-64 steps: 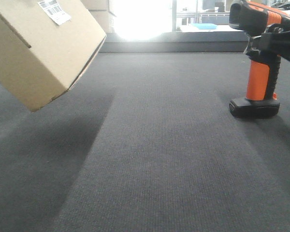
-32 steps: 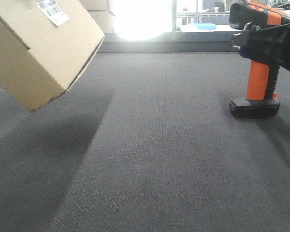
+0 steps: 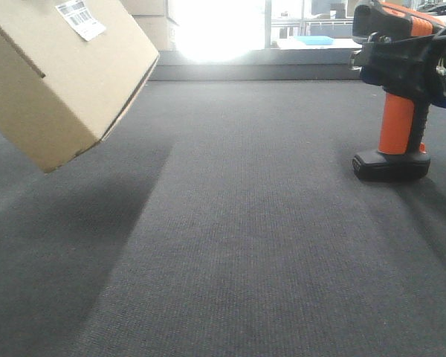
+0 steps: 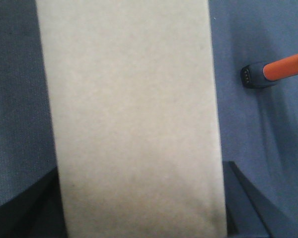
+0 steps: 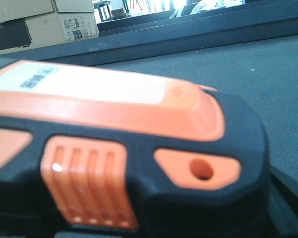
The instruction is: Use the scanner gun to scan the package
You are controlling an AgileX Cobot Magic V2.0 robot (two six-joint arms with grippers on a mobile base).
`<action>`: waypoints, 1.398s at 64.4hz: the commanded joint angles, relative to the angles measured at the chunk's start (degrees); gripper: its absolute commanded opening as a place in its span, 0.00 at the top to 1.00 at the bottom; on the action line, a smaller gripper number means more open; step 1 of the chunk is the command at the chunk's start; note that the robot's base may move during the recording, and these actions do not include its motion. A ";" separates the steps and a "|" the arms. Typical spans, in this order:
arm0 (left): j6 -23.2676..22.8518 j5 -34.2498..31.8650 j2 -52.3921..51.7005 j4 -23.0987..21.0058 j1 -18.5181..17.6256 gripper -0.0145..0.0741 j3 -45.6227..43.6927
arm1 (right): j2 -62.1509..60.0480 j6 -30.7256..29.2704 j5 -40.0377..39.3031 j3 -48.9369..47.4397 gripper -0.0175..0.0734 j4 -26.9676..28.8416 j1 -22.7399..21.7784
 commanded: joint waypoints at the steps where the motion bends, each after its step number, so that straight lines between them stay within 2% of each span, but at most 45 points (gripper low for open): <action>1: 0.40 -0.79 -0.74 -0.28 -0.01 0.96 -0.19 | 0.12 0.00 -0.29 -0.25 0.19 0.47 0.03; 5: 0.40 -0.79 -0.74 0.14 -0.01 0.96 -0.19 | 0.12 0.00 -0.19 -0.25 0.20 0.60 0.03; 10: 0.40 -0.90 -0.74 0.25 -0.01 0.96 -0.19 | 0.12 0.00 0.37 -0.25 0.26 1.02 0.03; 17: 0.40 -0.90 -0.74 0.25 -0.01 0.96 -0.19 | 0.12 0.00 2.20 -0.25 0.46 2.62 0.03; 27: 0.40 -0.90 -0.74 0.25 -0.01 0.96 -0.19 | 0.12 0.00 2.56 -0.25 0.86 3.39 0.03; 32: 0.40 -0.90 -0.74 0.25 -0.01 0.96 -0.19 | 0.12 0.00 1.86 -0.25 0.99 3.39 0.03; 50: 0.40 -0.67 -0.74 0.25 -0.01 0.96 -0.19 | -1.98 -0.22 0.16 -0.25 0.98 3.44 0.03; 57: 0.40 -0.35 -0.74 0.25 -0.01 0.96 -0.19 | -5.23 -3.29 2.28 -0.39 0.98 3.18 0.03; 63: 0.40 -0.24 -0.74 0.25 -0.01 0.96 -0.19 | -8.49 -8.14 5.80 -0.98 0.98 1.90 0.03; 73: 0.40 -0.36 -0.74 0.25 -0.01 0.96 -0.19 | -13.83 -13.92 16.07 -3.52 0.98 -1.38 0.03; 82: 0.40 -0.47 -0.74 0.25 -0.01 0.96 -0.19 | -17.19 -14.35 25.37 -6.98 0.98 -5.68 0.03; 90: 0.40 -0.47 -0.74 0.14 -0.01 0.96 -0.19 | -19.29 -14.35 32.66 -10.44 0.98 -12.56 0.03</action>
